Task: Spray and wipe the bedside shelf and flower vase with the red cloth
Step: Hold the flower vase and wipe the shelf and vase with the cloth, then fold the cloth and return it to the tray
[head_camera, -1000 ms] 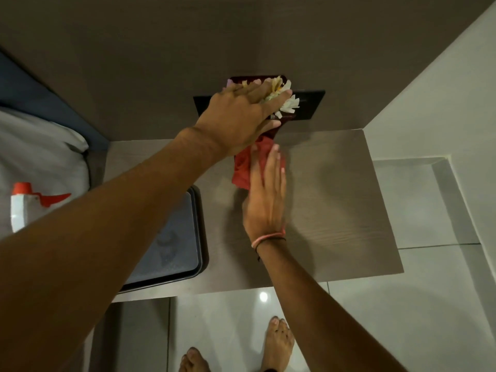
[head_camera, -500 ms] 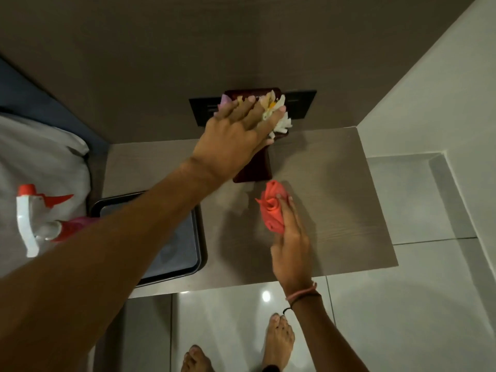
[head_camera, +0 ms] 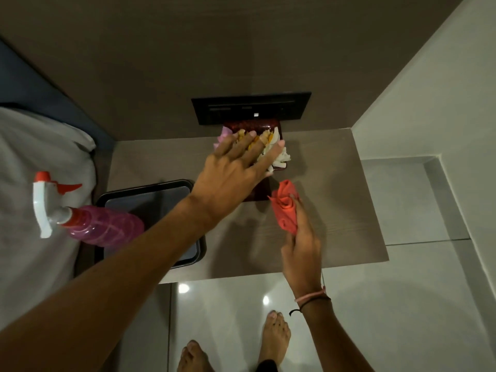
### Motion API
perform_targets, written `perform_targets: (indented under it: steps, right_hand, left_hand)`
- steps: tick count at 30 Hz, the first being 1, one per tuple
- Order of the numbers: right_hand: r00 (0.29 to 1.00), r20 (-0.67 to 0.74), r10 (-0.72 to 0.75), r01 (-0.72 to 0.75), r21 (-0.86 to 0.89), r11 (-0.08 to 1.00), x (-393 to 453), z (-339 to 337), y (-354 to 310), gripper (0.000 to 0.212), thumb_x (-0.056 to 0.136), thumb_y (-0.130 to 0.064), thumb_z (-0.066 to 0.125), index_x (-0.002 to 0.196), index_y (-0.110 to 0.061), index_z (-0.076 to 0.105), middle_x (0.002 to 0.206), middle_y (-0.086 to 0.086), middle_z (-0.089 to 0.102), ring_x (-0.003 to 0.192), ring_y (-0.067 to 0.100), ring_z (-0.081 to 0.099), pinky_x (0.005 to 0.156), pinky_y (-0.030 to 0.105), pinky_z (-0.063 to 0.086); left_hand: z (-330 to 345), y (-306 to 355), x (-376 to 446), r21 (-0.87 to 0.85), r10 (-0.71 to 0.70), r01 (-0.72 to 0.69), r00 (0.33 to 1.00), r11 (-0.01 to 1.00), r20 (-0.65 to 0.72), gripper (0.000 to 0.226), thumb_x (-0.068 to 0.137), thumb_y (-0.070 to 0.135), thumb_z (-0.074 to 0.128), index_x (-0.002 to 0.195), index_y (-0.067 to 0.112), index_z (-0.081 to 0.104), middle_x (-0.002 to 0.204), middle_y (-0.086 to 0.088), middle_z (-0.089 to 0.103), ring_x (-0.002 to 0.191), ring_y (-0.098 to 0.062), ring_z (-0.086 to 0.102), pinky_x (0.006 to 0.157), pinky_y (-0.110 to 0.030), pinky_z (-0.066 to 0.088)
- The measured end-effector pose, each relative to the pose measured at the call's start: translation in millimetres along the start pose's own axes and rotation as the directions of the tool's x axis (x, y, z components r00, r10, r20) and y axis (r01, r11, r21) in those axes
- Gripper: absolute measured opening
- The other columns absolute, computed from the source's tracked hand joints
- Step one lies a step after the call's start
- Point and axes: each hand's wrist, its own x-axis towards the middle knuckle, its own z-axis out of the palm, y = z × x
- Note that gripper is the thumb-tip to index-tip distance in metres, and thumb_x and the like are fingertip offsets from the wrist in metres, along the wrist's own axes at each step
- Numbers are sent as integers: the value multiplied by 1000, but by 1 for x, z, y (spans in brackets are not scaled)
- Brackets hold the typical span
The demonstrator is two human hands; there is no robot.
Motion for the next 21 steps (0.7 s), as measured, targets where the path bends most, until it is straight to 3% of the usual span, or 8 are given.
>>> perform_targets:
  steps: [3, 6, 8, 10, 13, 15, 17, 21]
  right_hand:
    - [982, 13, 186, -186, 155, 970, -4, -6, -5, 52, 94, 3, 53, 141, -19, 47, 123, 2, 67, 104, 19, 66, 88, 47, 57]
    - [939, 102, 328, -340, 414, 845, -4, -16, -9, 38, 94, -6, 62, 124, -29, 55, 107, -17, 67, 95, 6, 66, 87, 35, 55]
    - [869, 260, 420, -492, 527, 693, -4, -17, -13, 33, 90, -7, 67, 119, -23, 64, 111, -2, 73, 104, 21, 69, 89, 39, 56]
    - [773, 476, 419, -635, 585, 506, -5, -10, -20, 34, 86, -8, 69, 118, -20, 70, 115, 7, 76, 107, 29, 71, 89, 45, 59]
    - [646, 699, 307, -754, 524, 396, -1, 17, -42, 34, 84, -9, 70, 117, -19, 72, 116, 8, 77, 104, 27, 74, 90, 47, 60]
    - [623, 726, 291, -754, 460, 468, 4, 47, -59, 35, 85, -4, 68, 118, -13, 72, 113, 11, 77, 100, 29, 74, 90, 44, 59]
    - [649, 686, 328, -714, 402, 573, 11, 73, -71, 34, 86, -2, 67, 119, -8, 69, 112, 16, 75, 98, 29, 71, 91, 44, 57]
    - [586, 725, 362, -740, 298, 603, 25, 115, -84, 15, 89, -4, 67, 99, -15, 69, 102, 12, 73, 83, 19, 70, 83, 41, 58]
  left_hand:
    - [-12, 1, -10, -125, -40, 45, 998, 991, 38, 66, 105, 51, 31, 163, 30, 9, 172, -17, 12, 160, -31, 11, 131, -50, 16]
    - [-22, 3, -40, -420, -279, 205, 952, 884, -123, 73, 101, 58, 38, 163, 23, 19, 170, -15, 21, 157, -32, 26, 127, -51, 28]
    - [-20, 7, -73, -698, -521, 310, 847, 645, -105, 71, 101, 54, 47, 161, 22, 26, 162, -8, 39, 142, -28, 49, 118, -45, 44]
    - [-12, 15, -101, -852, -661, 425, 739, 305, 132, 67, 98, 55, 53, 155, 22, 37, 149, -3, 54, 134, -18, 55, 114, -40, 48]
    - [3, 19, -128, -777, -560, 577, 568, -250, 603, 62, 83, 63, 65, 133, 27, 60, 129, 8, 69, 121, -13, 64, 114, -45, 49]
    - [12, 11, -146, -640, -412, 561, 490, -525, 768, 55, 82, 60, 72, 122, 22, 69, 120, 0, 76, 114, -23, 71, 109, -50, 53]
    - [21, -1, -155, -588, -425, 493, 409, -641, 807, 44, 88, 41, 74, 121, 13, 71, 119, -13, 77, 112, -34, 72, 102, -51, 57]
    - [45, -29, -158, -604, -567, 447, 231, -660, 791, 37, 92, 14, 71, 126, -1, 65, 127, -25, 70, 111, -38, 68, 100, -54, 56]
